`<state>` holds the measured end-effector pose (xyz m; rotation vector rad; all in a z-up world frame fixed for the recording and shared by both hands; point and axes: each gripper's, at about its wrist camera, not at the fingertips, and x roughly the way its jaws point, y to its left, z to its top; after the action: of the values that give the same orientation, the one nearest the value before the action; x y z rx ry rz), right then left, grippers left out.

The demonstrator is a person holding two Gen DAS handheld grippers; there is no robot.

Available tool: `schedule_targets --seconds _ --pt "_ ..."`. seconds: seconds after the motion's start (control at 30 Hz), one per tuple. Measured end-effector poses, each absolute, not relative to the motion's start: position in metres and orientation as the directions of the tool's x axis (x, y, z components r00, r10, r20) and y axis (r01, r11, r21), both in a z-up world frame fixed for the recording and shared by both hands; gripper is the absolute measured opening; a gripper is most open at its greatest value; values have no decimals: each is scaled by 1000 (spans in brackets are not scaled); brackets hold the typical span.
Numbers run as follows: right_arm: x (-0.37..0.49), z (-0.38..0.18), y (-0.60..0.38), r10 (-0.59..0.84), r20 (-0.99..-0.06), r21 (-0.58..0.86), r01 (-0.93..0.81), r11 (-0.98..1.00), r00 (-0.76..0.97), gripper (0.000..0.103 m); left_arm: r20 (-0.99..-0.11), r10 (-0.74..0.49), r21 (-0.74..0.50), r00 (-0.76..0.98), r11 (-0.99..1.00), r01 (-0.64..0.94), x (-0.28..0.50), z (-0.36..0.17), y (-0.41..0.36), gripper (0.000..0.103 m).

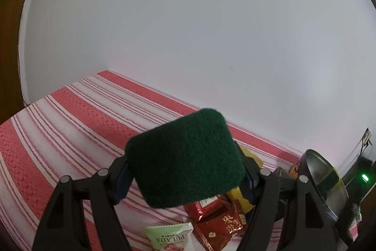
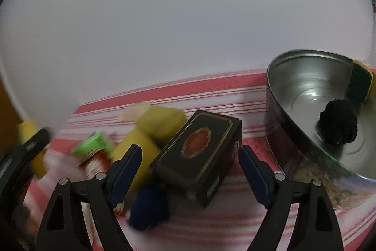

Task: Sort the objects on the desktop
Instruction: 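Grasp the black tea box with the right tool while the left holds the sponge, then carry the green sponge and black tea box over the tin bowl with both tools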

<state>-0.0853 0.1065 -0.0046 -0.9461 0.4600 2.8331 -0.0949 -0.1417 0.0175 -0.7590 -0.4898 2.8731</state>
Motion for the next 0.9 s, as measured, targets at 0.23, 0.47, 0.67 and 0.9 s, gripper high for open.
schedule_targets --seconds 0.23,0.47,0.67,0.9 --pt "-114 -25 120 -2 -701 310 -302 -901 -713 81 -468 194 -317 -862 -948 -42 -96 18 -138 75" --pt "-81 -9 116 -98 -628 342 -160 -926 -772 61 -469 185 -307 -863 -951 -37 -97 17 -137 75" --pt "-37 26 113 -76 -435 281 -55 -958 -897 61 -436 206 -294 -876 -953 -78 -92 19 -130 75" --pt "24 47 139 53 -249 165 -96 -982 -967 61 -394 266 -280 -880 -946 -161 -83 21 -107 75"
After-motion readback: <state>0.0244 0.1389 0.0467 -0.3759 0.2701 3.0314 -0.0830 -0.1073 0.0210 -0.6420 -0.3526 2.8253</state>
